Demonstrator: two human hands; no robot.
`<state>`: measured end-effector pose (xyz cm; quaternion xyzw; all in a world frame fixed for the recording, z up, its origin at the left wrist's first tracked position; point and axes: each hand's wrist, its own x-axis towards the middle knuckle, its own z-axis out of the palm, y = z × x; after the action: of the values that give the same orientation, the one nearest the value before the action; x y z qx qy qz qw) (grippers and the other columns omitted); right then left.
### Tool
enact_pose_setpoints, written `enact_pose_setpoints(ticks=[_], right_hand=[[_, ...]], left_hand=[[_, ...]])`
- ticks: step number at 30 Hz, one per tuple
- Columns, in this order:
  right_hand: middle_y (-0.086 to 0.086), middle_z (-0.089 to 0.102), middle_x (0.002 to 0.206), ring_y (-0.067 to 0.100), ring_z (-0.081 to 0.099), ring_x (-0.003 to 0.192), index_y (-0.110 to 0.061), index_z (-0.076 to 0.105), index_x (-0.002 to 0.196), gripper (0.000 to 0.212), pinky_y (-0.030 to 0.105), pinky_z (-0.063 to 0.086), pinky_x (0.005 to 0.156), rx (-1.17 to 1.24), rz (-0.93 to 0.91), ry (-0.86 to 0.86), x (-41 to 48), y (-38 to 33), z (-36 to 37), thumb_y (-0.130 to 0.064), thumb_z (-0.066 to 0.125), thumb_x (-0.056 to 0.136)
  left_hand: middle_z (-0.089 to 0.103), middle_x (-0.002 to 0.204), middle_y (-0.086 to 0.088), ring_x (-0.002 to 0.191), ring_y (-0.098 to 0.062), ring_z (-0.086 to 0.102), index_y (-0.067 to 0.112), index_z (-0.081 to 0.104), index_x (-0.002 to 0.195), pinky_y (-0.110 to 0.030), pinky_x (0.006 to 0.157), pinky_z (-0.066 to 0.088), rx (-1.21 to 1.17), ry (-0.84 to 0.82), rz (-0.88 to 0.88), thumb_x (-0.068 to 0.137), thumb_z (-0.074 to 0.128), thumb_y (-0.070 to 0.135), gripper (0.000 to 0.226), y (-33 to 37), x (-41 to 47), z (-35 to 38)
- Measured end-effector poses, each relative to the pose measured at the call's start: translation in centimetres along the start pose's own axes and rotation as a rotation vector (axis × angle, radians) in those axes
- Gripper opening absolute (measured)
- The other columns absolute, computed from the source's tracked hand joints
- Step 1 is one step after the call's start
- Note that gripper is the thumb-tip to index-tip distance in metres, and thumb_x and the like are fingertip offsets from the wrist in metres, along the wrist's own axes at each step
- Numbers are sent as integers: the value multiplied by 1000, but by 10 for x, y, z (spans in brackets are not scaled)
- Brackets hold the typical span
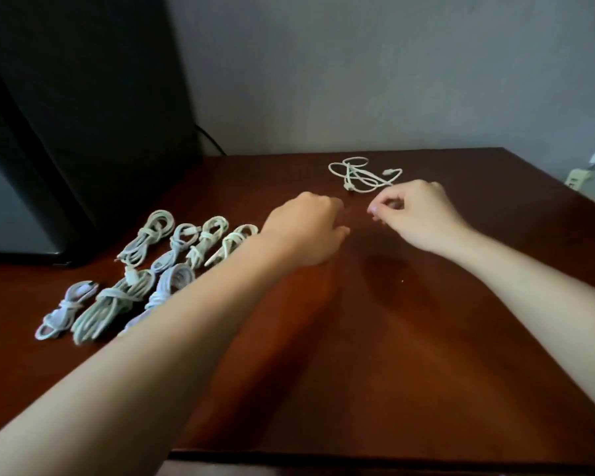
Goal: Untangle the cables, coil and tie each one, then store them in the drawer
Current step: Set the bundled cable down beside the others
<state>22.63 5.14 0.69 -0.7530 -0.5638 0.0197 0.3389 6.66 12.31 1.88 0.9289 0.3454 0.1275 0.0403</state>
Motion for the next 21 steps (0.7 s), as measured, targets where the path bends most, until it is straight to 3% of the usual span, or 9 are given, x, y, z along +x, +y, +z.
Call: enact_pose_setpoints(ticks=[3,6,8,10,13,16,21], right_hand=[[-3,69,82,18,63,90,-33,68,78,17,32,50,86,-41,35,-1,13,23,1,-21,61,89],[4,69,102,23,61,100,-26,71,101,15,32,47,90,-59,47,26,33,47,8,-22,63,88],[9,61,119,28,55,112,-22,62,119,32,32,41,95,-96,45,26,49,61,13,-21,64,88],[9,49,136,30,44,126,-21,49,135,48,34,34,103,-97,44,-8,64,70,17,-21,63,89],[2,24,157,26,19,145,-22,22,151,58,37,18,117,-98,54,-163,82,79,24,-27,47,99],[-4,18,159,21,9,147,-24,20,151,51,38,15,118,-198,76,-284,86,87,30,-33,34,103],[1,43,138,31,37,126,-27,46,130,32,38,31,101,-314,41,-200,68,81,26,-36,40,100]], left_hand=[[47,140,-12,128,-30,44,26,37,144,-38,103,40,-81,-125,-26,97,48,40,50,7,31,25],[32,149,-16,136,-34,33,33,28,148,-42,111,31,-218,-175,-121,97,47,40,55,7,64,42],[33,150,-17,139,-32,29,31,30,147,-35,112,27,-329,-131,-164,97,49,37,55,7,85,48],[44,144,-12,135,-27,37,25,38,145,-27,105,29,-428,-53,-205,96,51,32,50,9,103,50],[60,129,-10,123,-28,52,18,55,133,-30,101,39,-614,0,-294,96,53,25,38,10,123,55],[69,114,-13,114,-32,59,14,68,116,-36,95,46,-757,79,-331,95,53,19,26,11,130,61],[70,93,-7,95,-26,66,23,69,87,-41,89,53,-769,213,-310,91,54,16,17,11,118,64]])
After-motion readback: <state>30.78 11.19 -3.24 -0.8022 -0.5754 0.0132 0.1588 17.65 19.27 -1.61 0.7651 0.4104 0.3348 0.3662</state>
